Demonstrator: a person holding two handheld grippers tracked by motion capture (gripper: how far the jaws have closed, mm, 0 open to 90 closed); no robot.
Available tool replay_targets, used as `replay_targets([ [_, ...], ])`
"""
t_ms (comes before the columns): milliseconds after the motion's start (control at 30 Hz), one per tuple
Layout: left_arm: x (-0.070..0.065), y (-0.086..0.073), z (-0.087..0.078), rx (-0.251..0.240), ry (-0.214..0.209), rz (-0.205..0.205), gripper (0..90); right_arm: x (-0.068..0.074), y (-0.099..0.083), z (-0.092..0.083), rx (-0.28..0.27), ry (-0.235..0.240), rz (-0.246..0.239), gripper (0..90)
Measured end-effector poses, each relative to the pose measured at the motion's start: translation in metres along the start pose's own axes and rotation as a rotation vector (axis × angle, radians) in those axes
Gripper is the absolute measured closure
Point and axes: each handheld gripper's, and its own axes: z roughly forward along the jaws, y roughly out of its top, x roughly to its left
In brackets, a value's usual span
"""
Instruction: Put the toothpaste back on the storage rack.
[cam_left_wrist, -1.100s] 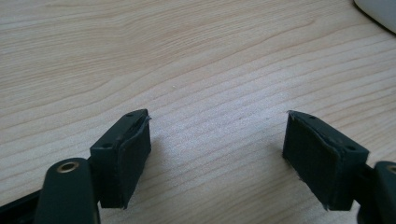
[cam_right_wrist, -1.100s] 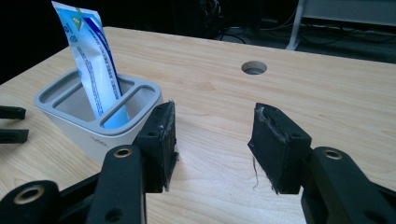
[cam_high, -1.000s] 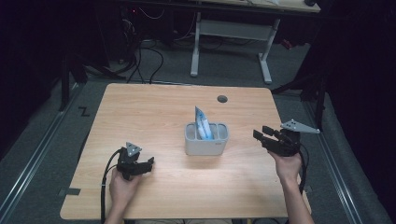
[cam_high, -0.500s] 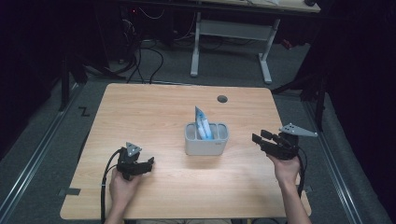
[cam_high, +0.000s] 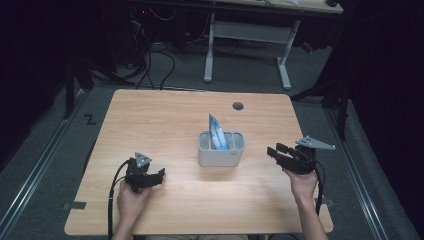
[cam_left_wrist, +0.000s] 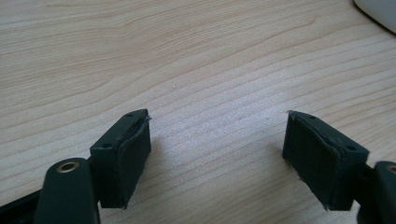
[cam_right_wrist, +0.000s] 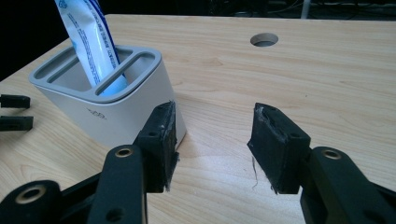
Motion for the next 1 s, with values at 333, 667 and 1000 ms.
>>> replay_targets([
  [333, 0.000, 0.000, 0.000, 0.000, 0.000, -0.001, 23.8, 0.000, -0.009, 0.010, 0.025, -0.014, -0.002, 50.4],
  [667, 0.000, 0.000, 0.000, 0.000, 0.000, 0.000, 23.8, -0.001, -0.017, 0.016, 0.039, -0.020, 0.007, 50.4],
  [1000, 0.000, 0.000, 0.000, 0.000, 0.000, 0.000, 23.8, 0.000, -0.024, 0.023, 0.059, -0.024, 0.010, 50.4],
])
